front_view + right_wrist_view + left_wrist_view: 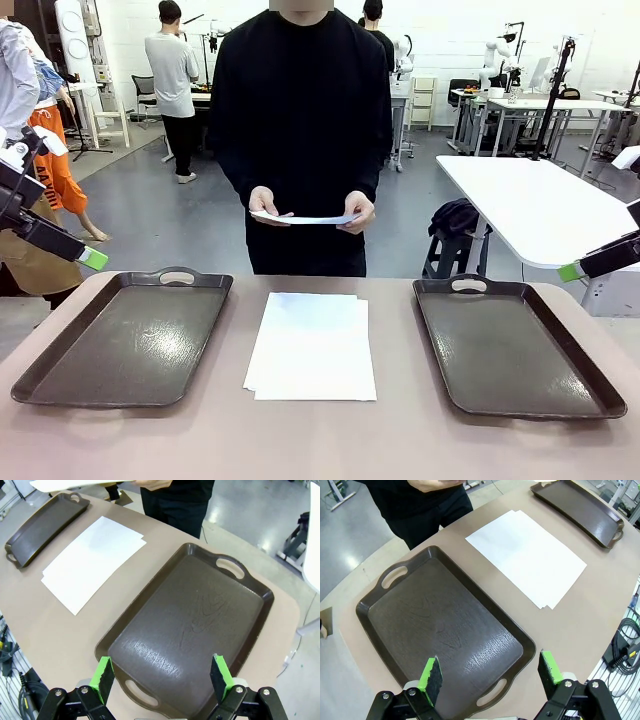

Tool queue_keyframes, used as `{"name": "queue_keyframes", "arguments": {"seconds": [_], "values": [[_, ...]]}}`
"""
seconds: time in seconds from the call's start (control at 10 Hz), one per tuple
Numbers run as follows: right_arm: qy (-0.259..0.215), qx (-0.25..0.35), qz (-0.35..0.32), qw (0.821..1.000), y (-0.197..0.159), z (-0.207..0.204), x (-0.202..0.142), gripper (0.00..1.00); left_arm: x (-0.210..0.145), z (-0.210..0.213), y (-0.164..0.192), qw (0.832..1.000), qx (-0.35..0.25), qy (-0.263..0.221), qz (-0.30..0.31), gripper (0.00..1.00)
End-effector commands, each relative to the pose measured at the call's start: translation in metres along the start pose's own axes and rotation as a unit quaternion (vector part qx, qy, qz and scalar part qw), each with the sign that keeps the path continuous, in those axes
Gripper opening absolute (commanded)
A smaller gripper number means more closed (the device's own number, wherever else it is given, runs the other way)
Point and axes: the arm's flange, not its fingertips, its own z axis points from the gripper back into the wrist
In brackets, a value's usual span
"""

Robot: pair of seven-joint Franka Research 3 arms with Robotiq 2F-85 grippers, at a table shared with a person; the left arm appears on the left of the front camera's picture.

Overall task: Sort the A4 documents.
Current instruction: Receive the A4 Paper.

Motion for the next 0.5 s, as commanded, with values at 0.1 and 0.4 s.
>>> {"name": "queue_keyframes", "arguments": {"seconds": [0.1,0.4], "values": [[-0.001,0.005,-0.001,1.0,-0.0005,-0.0014,-0.0005,1.0,-0.0004,-0.0004,0.0007,1.0,-0.002,-0.001,0.0,1.0],[-0.001,0.005,-0.001,1.0,-0.0005,-0.0014,-0.0005,1.0,-0.0004,-0.0004,0.0007,1.0,-0.002,-0.001,0.0,1.0]]}}
